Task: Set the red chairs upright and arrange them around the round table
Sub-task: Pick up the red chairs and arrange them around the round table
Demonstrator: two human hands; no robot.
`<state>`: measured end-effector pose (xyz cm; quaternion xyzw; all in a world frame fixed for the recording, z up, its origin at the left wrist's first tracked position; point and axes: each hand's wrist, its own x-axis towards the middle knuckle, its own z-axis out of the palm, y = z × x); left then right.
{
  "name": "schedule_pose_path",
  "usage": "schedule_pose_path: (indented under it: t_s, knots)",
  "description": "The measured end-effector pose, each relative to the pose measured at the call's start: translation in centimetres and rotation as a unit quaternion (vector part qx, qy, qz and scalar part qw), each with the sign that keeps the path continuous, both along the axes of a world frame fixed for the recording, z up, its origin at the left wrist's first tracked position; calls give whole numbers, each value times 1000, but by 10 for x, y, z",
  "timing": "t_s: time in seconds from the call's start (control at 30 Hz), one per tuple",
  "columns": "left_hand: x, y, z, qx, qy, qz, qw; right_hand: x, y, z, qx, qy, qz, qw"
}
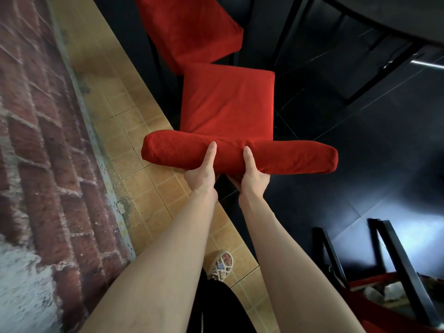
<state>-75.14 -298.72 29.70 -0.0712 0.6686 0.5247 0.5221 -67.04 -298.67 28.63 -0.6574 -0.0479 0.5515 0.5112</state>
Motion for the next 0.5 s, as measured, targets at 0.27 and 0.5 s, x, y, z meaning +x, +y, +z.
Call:
schedule_pose_path:
  t_s: [0.27, 0.5]
  knots:
    - [-8, 34, 5, 2, 0, -19, 1000, -5, 34, 3, 1, -14, -12, 1000]
    - [-13, 57, 9, 4, 0, -28, 1000, -11, 57, 6, 3, -9, -27, 1000]
